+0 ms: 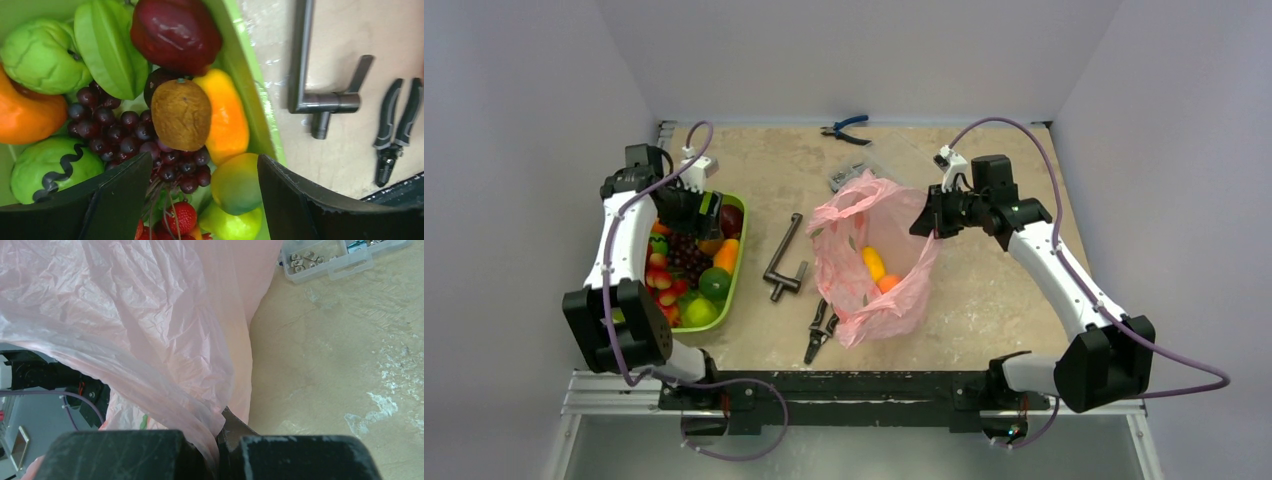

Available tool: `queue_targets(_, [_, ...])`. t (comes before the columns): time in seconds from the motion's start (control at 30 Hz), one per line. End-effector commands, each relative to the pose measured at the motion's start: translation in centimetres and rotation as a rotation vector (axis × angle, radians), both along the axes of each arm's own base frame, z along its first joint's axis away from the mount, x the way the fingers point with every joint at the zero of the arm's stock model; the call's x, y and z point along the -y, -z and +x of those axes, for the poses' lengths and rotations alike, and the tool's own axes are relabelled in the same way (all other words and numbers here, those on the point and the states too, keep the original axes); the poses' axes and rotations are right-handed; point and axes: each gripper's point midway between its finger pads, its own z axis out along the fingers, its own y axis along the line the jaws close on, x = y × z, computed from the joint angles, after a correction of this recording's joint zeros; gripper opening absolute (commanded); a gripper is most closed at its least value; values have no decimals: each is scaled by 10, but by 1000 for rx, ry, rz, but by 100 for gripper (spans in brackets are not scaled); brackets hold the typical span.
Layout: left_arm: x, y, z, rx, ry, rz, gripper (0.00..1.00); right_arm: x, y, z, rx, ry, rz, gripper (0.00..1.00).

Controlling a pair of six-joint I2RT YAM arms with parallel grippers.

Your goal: Place the fake fruits into the plastic bag and tie a complex knot

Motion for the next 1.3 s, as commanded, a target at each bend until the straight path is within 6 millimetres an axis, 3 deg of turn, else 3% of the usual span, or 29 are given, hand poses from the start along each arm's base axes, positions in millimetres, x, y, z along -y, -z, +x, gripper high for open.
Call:
queue_targets(0.0, [-18,23,12,-68,-85,58,76,-3,-17,6,45,-8,18,0])
queue_targets(0.33, [-19,74,20,-147,-84,67,73,-3,-12,8,36,-5,13,0])
queue_targets(0.47, [-17,82,24,-150,-72,64,62,-3,-11,8,37,-6,9,0])
queue_targets(0.57, [-15,73,26,-134,-66,50,47,-2,-11,8,38,-5,8,0])
queue_targets(0.7, [-2,22,20,-9,-27,7,34,-2,-11,7,38,-7,5,0])
queue_targets(0.83, [51,-53,-8,246,225,-91,33,-3,-8,6,31,-11,7,0])
queue_targets(1.0, [148,-123,-81,549,718,-185,36,-4,-7,7,25,-14,16,0])
queue_targets(1.1, [194,-144,-118,694,968,-192,37,-4,-9,7,31,-11,17,0])
queue_targets(1.27, [261,-147,-140,810,1250,-134,36,-4,-8,6,29,-12,19,0])
